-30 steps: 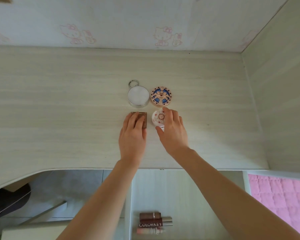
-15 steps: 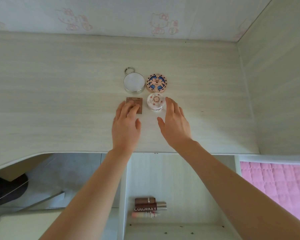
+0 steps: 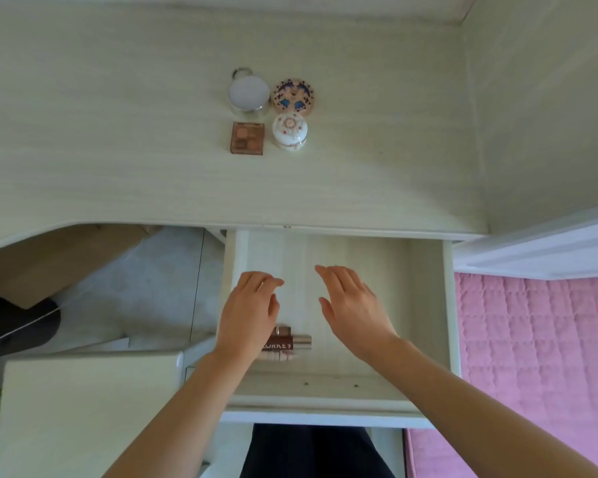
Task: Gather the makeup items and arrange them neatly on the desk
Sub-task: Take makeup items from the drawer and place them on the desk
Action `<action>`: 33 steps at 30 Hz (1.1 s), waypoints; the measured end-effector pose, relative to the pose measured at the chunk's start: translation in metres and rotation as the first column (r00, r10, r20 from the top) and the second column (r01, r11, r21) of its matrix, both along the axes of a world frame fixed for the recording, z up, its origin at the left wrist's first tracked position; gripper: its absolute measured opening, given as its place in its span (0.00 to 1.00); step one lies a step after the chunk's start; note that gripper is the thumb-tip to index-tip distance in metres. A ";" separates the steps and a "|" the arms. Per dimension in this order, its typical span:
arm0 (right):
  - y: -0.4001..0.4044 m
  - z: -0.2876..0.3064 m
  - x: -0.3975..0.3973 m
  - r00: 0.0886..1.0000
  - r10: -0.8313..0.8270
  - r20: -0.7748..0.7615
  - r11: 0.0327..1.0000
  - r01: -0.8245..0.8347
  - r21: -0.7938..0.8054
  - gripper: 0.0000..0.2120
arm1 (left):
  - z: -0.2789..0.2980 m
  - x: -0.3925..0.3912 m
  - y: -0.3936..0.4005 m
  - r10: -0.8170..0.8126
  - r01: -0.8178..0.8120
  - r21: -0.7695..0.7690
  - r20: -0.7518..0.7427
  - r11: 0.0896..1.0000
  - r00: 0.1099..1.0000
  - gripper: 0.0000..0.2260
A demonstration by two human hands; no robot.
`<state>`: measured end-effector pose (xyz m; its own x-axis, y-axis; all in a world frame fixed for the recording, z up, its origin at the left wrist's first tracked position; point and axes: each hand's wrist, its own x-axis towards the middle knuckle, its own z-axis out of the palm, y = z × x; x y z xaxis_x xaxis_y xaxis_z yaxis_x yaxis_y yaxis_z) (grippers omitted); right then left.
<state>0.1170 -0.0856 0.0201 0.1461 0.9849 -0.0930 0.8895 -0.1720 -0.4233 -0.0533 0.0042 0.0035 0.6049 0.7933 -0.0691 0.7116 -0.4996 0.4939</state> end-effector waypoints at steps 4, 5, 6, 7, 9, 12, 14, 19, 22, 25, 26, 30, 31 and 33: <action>-0.026 -0.044 -0.017 0.999 0.030 -0.010 0.969 -0.032 -0.244 0.22 | -0.032 -0.009 -0.024 -0.004 -0.054 -0.338 -0.166 0.940 0.986 0.15; -0.029 -0.053 -0.021 1.000 0.027 -0.009 0.953 -0.028 -0.302 0.22 | -0.038 -0.009 -0.027 -0.026 -0.056 -0.380 -0.208 0.923 0.978 0.16; -0.031 -0.062 -0.025 1.000 0.022 -0.013 0.934 -0.025 -0.357 0.22 | -0.043 -0.009 -0.029 -0.042 -0.063 -0.405 -0.245 0.912 0.969 0.16; -0.032 -0.071 -0.030 1.000 0.022 -0.016 0.915 -0.027 -0.403 0.21 | -0.047 -0.009 -0.030 -0.057 -0.069 -0.420 -0.280 0.905 0.958 0.17; -0.032 -0.086 -0.037 0.999 0.041 -0.012 0.886 -0.042 -0.462 0.17 | -0.057 -0.009 -0.031 -0.096 -0.067 -0.432 -0.344 0.899 0.934 0.18; -0.028 -0.103 -0.047 0.998 0.046 -0.037 0.852 -0.059 -0.520 0.15 | -0.070 -0.009 -0.030 -0.166 -0.030 -0.425 -0.416 0.904 0.894 0.15; -0.023 -0.110 -0.052 0.997 0.072 -0.029 0.839 -0.077 -0.538 0.14 | -0.078 -0.009 -0.028 -0.209 0.001 -0.423 -0.446 0.906 0.870 0.12; -0.018 -0.124 -0.066 0.994 0.110 0.002 0.831 -0.091 -0.548 0.16 | -0.092 -0.009 -0.025 -0.316 0.086 -0.436 -0.487 0.896 0.814 0.16; -0.019 -0.131 -0.073 0.995 0.095 0.033 0.846 -0.063 -0.529 0.19 | -0.099 -0.010 -0.023 -0.332 0.121 -0.409 -0.498 0.905 0.801 0.20; -0.018 -0.135 -0.076 0.994 0.100 0.052 0.853 -0.059 -0.519 0.20 | -0.104 -0.011 -0.021 -0.331 0.148 -0.364 -0.515 0.920 0.791 0.17; -0.018 -0.135 -0.075 0.993 0.106 0.055 0.852 -0.062 -0.520 0.20 | -0.105 -0.012 -0.021 -0.328 0.157 -0.344 -0.523 0.926 0.787 0.14; -0.022 -0.137 -0.072 0.988 0.141 0.059 0.844 -0.089 -0.528 0.21 | -0.105 -0.015 -0.019 -0.306 0.149 -0.320 -0.526 0.936 0.793 0.09; -0.023 -0.137 -0.070 0.988 0.144 0.059 0.843 -0.091 -0.529 0.21 | -0.105 -0.016 -0.018 -0.300 0.144 -0.320 -0.517 0.936 0.802 0.09; -0.023 -0.137 -0.066 0.988 0.145 0.061 0.846 -0.091 -0.526 0.20 | -0.102 -0.016 -0.016 -0.273 0.116 -0.325 -0.495 0.939 0.825 0.10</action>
